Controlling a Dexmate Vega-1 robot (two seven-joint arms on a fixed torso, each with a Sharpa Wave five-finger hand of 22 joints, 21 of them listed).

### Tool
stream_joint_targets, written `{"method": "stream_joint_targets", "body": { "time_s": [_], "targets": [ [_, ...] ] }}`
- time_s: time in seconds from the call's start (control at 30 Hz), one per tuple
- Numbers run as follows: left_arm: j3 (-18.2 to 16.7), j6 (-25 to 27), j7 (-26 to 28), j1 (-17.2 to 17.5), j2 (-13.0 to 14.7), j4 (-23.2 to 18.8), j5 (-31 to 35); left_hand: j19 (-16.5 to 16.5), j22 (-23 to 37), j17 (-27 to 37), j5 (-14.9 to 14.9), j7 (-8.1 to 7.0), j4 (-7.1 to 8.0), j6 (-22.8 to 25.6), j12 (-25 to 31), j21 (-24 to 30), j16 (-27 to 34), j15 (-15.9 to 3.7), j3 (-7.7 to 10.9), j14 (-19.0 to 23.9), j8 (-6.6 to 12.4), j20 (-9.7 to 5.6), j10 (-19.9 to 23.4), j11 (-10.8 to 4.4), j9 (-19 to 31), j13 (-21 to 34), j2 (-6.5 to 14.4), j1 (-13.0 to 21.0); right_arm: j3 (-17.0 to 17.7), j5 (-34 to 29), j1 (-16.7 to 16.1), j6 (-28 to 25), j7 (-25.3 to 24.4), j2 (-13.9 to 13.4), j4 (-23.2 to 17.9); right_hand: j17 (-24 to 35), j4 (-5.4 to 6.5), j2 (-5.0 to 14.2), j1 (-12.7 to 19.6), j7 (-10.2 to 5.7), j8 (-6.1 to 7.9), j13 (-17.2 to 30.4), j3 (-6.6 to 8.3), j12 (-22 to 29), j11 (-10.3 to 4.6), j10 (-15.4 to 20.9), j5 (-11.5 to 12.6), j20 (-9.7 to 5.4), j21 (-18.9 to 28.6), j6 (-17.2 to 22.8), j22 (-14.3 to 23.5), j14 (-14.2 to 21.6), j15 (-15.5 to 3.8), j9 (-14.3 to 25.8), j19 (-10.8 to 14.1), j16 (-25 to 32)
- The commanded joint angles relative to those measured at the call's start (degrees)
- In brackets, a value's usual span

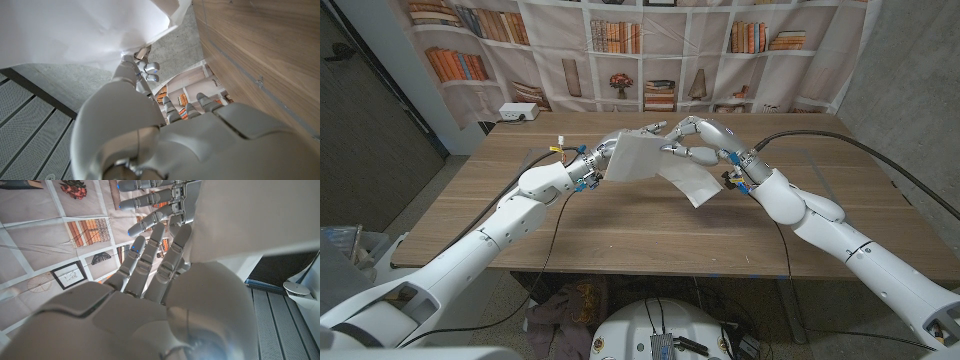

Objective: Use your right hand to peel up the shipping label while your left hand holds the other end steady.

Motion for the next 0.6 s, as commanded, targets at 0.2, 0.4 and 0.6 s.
{"method": "stream_joint_targets", "body": {
  "time_s": [0.2,0.4,0.6],
  "targets": [
    [-0.5,1.0,-0.6,1.2,-0.2,-0.8,-2.4,-0.2,0.1,0.2,0.4,4.09,0.19,3.8,0.6,0.3,0.3,-1.45,0.76,-0.6,0.84,0.83,1.0,-0.28,2.2,0.2,0.4,0.7,0.2,0.0,-0.3,-1.0,-0.1,-0.1,-0.3,0.2,-0.32,0.64,0.2,0.02,-0.21,0.2,0.36,-0.2,0.05,0.5,0.2,-7.93,-0.2,0.5,0.2,-0.2,-6.84,0.3,0.2,0.2],
    [-0.9,1.0,0.0,1.8,0.0,-1.5,-2.6,-0.2,0.1,0.3,0.5,3.93,0.44,3.3,0.6,0.3,0.3,-1.38,0.92,-0.6,1.16,0.91,1.5,-0.43,2.7,0.2,0.5,0.6,0.1,0.0,-0.2,-1.0,-0.1,-0.1,-0.2,0.2,-0.32,0.65,0.2,0.01,-0.19,0.2,0.37,-0.2,0.05,0.6,0.2,-7.94,-0.2,0.5,0.2,-0.2,-6.84,0.3,0.2,0.1],
    [-1.5,1.3,1.2,2.4,0.5,-2.3,-2.6,-0.2,0.1,0.3,0.6,3.82,0.60,3.2,0.6,0.3,0.3,-1.50,0.98,-0.6,1.55,0.74,1.7,-0.35,3.0,0.3,0.5,0.5,0.2,-0.2,-0.3,-1.0,-0.5,-0.1,0.0,0.1,-0.34,0.64,0.2,0.01,-0.19,0.2,0.39,-0.2,0.06,0.6,0.2,-7.95,-0.3,0.6,0.2,-0.1,-6.84,0.3,0.3,0.1]
  ]
}}
